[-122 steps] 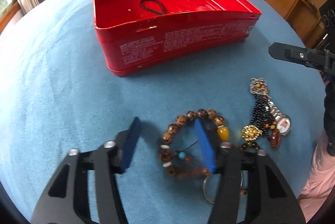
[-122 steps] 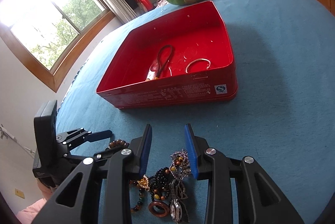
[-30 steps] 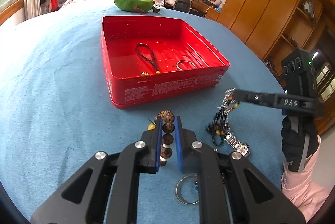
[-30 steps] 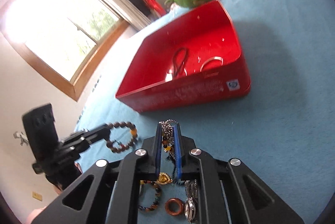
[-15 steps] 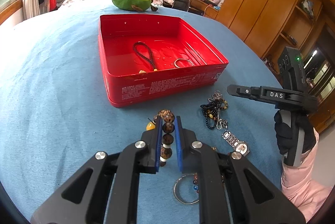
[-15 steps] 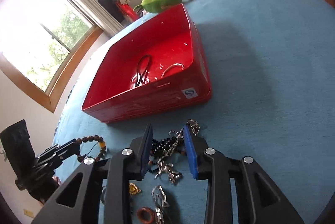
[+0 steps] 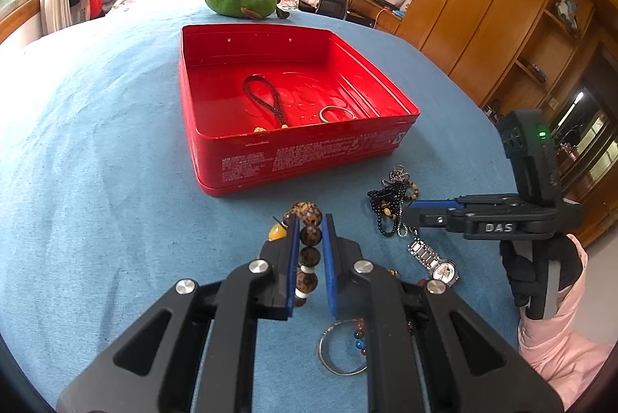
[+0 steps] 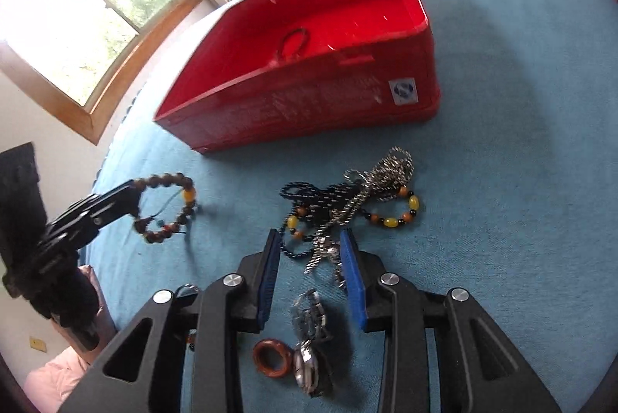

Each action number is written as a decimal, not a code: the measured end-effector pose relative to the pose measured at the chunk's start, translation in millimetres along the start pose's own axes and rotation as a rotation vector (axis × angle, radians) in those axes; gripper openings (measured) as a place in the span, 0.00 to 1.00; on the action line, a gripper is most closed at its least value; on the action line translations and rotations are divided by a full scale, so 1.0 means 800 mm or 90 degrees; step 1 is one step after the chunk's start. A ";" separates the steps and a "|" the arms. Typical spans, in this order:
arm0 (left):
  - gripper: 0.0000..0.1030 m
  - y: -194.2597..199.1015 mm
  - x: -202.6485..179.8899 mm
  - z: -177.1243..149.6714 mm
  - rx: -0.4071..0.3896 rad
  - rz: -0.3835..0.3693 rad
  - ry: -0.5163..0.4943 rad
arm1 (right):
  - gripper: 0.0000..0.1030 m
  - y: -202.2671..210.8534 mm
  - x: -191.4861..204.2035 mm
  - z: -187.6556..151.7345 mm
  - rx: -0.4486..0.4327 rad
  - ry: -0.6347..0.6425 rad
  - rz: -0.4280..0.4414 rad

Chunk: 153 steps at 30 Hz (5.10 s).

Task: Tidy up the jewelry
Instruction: 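Grasp the gold pendant with the right tool, then carry bracelet and gold pendant over the tin and open both tools, then move both open tools back toward the remaining jewelry pile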

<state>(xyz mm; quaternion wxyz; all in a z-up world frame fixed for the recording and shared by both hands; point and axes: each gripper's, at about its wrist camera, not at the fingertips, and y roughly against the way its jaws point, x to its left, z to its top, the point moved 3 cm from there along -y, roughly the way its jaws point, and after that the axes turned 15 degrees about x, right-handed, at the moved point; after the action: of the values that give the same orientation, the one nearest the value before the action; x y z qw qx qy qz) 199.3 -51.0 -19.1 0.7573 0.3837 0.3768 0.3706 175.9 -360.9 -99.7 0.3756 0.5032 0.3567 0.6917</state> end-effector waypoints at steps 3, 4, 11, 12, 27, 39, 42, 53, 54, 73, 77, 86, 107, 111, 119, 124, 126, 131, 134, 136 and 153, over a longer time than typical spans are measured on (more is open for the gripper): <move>0.10 0.003 -0.002 -0.001 -0.005 -0.001 -0.003 | 0.32 0.004 0.020 -0.010 0.006 0.046 0.015; 0.10 0.004 -0.002 -0.001 -0.007 -0.002 -0.004 | 0.32 -0.001 0.031 -0.013 0.019 0.066 0.030; 0.10 0.005 0.000 -0.002 -0.008 -0.002 -0.001 | 0.31 -0.043 0.058 -0.026 0.100 0.112 0.019; 0.10 0.006 0.001 -0.002 -0.008 -0.002 -0.001 | 0.31 -0.043 0.059 -0.027 0.100 0.114 0.015; 0.10 0.007 0.001 -0.003 -0.007 -0.003 0.002 | 0.14 -0.053 0.058 -0.019 0.041 0.077 -0.047; 0.10 0.000 0.005 0.000 0.005 0.000 0.011 | 0.29 -0.059 0.072 -0.017 0.034 0.107 -0.066; 0.10 -0.002 0.005 0.001 0.007 0.001 0.013 | 0.17 -0.061 0.074 -0.017 0.025 0.109 -0.078; 0.10 0.010 0.003 -0.002 -0.015 -0.006 0.013 | 0.16 -0.028 0.053 -0.012 -0.018 0.088 0.030; 0.10 0.012 0.003 -0.002 -0.016 -0.007 0.014 | 0.16 -0.026 0.051 -0.012 -0.021 0.086 0.037; 0.10 0.085 -0.015 0.035 -0.084 -0.004 0.008 | 0.16 0.051 0.052 0.036 -0.094 0.058 0.066; 0.10 0.105 -0.016 0.074 -0.111 -0.004 0.008 | 0.16 0.074 0.059 0.069 -0.120 0.062 0.056; 0.10 0.053 0.013 0.148 -0.113 0.004 0.066 | 0.16 0.042 0.045 0.143 -0.121 0.027 0.031; 0.45 0.046 0.001 0.128 -0.112 0.111 0.067 | 0.56 0.058 0.038 0.127 -0.186 0.001 -0.060; 0.51 0.049 -0.002 0.118 -0.113 0.123 0.072 | 0.79 0.061 0.042 0.122 -0.202 0.003 -0.112; 0.81 0.060 -0.003 0.087 -0.120 0.128 0.090 | 0.96 0.062 0.042 0.103 -0.198 -0.007 -0.117; 0.83 0.068 -0.006 0.052 -0.112 0.135 0.081 | 0.96 0.063 0.038 0.072 -0.189 -0.007 -0.084; 0.83 0.066 -0.008 0.033 -0.096 0.140 0.071 | 0.96 0.062 0.036 0.055 -0.184 -0.011 -0.075; 0.82 0.051 -0.013 -0.018 -0.044 0.146 0.046 | 0.96 0.059 0.039 0.014 -0.171 0.002 -0.083; 0.77 0.036 -0.013 -0.050 0.003 0.139 0.046 | 0.96 0.053 0.043 -0.015 -0.159 0.018 -0.084; 0.74 0.029 -0.012 -0.066 0.026 0.131 0.049 | 0.96 0.048 0.043 -0.034 -0.146 0.024 -0.075; 0.61 -0.002 -0.016 -0.112 0.097 0.152 0.076 | 0.29 -0.007 0.036 -0.106 0.000 0.011 0.013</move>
<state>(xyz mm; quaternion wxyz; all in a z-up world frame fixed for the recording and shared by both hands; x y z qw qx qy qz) 117.5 -35.3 -54.8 0.6530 0.4589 0.4002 0.4504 88.8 -342.9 -112.8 0.3651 0.5008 0.3547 0.7000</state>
